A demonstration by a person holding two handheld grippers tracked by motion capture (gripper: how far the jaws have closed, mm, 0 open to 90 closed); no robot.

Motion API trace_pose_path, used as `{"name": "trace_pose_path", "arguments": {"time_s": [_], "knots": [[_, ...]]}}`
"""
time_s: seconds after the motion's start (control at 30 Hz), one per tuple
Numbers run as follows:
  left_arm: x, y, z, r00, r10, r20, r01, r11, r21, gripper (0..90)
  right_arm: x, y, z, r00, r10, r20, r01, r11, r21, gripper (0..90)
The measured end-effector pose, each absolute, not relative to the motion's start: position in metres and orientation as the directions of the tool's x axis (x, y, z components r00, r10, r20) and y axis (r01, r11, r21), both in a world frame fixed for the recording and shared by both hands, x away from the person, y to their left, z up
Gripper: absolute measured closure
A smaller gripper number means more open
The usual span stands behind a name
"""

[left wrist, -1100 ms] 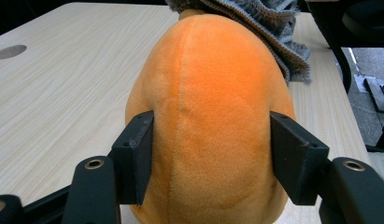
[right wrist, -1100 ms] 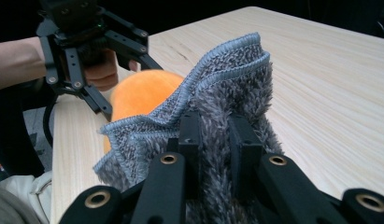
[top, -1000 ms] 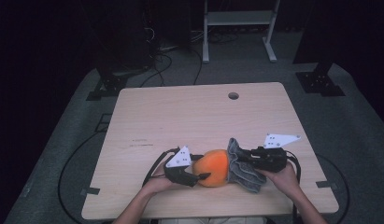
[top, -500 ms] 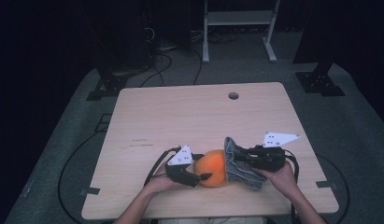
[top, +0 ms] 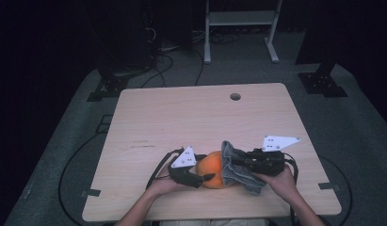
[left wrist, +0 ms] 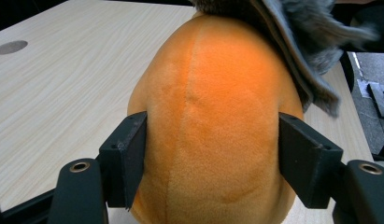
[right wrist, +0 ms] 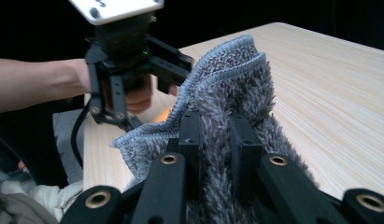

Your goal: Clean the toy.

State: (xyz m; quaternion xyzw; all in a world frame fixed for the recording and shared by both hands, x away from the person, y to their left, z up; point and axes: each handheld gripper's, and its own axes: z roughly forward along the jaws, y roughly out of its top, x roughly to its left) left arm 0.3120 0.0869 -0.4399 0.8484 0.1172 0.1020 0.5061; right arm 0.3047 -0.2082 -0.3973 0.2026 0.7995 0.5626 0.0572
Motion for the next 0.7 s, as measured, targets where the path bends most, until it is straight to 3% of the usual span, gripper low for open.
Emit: {"name": "trace_pose_path", "arguments": {"time_s": [0.33,0.7], "knots": [[0.313,0.088,-0.442,0.955,0.294,0.044,0.098,-0.45,0.888,32.3,0.313,-0.224,-0.41,-0.876,0.459,0.15,0.313,0.303,0.9,77.1],[0.313,0.088,-0.441,0.954,0.298,0.041,0.103,-0.453,0.886,31.3,0.31,-0.226,-0.409,-0.875,0.464,0.141,0.313,0.319,0.895,77.1]]}}
